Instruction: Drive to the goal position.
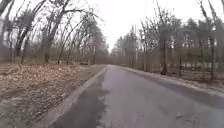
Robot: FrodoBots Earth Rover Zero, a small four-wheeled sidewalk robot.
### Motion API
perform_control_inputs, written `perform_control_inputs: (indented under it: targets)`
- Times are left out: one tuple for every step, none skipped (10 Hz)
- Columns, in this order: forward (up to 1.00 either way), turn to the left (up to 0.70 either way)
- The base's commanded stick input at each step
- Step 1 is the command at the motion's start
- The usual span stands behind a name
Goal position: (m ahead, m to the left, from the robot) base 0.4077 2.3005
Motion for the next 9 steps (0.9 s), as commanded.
perform_control_inputs:
  targets:
    - [1.0, 0.0]
    - [1.0, 0.0]
    - [1.0, 0.0]
    - [1.0, 0.0]
    - [1.0, 0.0]
    - [1.0, 0.0]
    - [1.0, 0.0]
    - [1.0, 0.22]
    - [1.0, 0.29]
